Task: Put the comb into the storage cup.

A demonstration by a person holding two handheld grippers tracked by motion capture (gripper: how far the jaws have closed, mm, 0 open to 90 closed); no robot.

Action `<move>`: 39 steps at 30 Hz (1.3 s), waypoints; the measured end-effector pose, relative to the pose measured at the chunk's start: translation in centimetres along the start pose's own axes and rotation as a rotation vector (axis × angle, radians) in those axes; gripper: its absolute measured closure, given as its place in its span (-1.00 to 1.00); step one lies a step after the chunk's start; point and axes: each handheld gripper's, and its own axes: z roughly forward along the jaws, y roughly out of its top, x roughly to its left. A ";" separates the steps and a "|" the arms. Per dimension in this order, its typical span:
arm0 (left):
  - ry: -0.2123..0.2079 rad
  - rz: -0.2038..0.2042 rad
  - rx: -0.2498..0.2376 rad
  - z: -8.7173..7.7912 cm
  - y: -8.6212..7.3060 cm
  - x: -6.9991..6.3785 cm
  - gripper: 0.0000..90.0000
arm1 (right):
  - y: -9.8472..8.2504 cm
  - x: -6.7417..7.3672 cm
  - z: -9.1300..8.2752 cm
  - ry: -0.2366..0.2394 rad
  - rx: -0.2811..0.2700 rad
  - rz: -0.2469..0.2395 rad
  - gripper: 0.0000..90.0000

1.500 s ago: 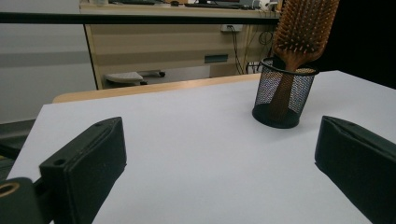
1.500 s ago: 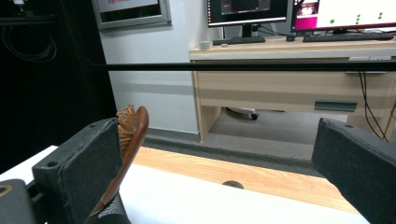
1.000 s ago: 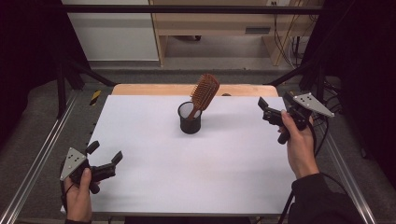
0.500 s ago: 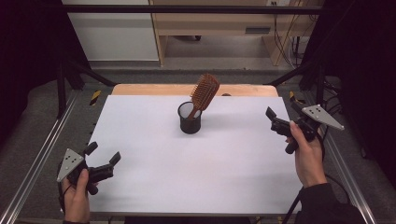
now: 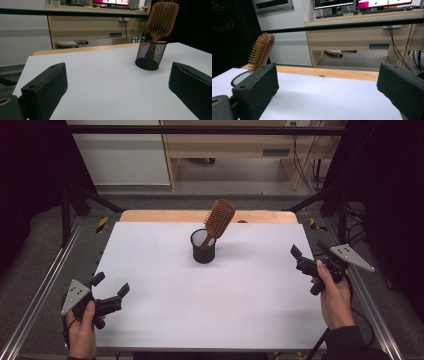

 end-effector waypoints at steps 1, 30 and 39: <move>0.000 0.001 0.000 0.0 0.0 0.0 -0.95 | -0.2 0.0 -0.1 -0.001 0.002 0.002 -0.92; -0.001 0.000 0.000 -0.1 0.0 0.0 -0.95 | -5.9 -0.2 -1.8 0.019 0.081 -0.014 -0.90; -0.003 0.002 0.001 -0.1 0.0 -0.1 -0.95 | -7.1 0.1 -2.2 0.039 0.099 -0.028 -0.90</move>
